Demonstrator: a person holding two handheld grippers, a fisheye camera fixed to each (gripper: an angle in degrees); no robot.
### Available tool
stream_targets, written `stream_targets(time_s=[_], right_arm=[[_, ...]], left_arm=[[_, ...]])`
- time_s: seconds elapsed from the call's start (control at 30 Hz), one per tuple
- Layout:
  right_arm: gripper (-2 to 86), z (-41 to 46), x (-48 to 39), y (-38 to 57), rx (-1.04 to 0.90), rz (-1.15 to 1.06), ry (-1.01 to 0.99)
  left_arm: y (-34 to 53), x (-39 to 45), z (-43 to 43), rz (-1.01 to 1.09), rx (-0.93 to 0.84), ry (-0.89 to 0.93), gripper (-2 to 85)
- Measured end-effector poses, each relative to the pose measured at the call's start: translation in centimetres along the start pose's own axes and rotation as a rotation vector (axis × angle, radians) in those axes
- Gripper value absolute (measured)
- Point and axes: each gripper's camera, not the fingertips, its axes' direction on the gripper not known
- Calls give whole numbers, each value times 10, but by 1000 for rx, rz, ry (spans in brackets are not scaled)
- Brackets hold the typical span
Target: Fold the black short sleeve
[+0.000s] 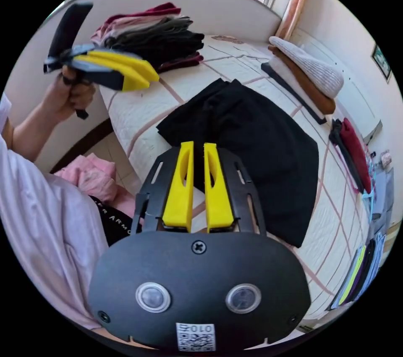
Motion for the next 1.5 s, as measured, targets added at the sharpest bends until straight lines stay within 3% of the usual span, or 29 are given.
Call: stream_targets(time_s=[0.2, 0.3, 0.43, 0.5, 0.57, 0.73, 1.0, 1.4, 1.5], right_arm=[[42, -104, 93, 6, 148, 268, 135], [42, -157, 135, 22, 183, 388, 299], [45, -236, 224, 88, 316, 775, 418], [53, -247, 262, 123, 282, 938, 518], [93, -241, 294, 161, 187, 1041, 484], [125, -216, 261, 190, 80, 958, 453], [159, -155, 178, 209, 29, 770, 219], [144, -121, 230, 196, -160, 837, 149], [71, -129, 236, 194, -218, 812, 111]], left_arm=[[-7, 0, 40, -17, -89, -67, 125], [-16, 4, 57, 10, -121, -76, 140], [-28, 20, 71, 61, -94, -6, 147], [-31, 27, 78, 79, -96, 6, 148], [-33, 34, 87, 110, -92, 32, 148], [-39, 58, 120, 223, -162, -9, 148], [-55, 94, 175, 421, -270, -190, 146], [-74, 54, 215, 289, -314, -143, 126], [-77, 63, 210, 356, -300, -98, 114]])
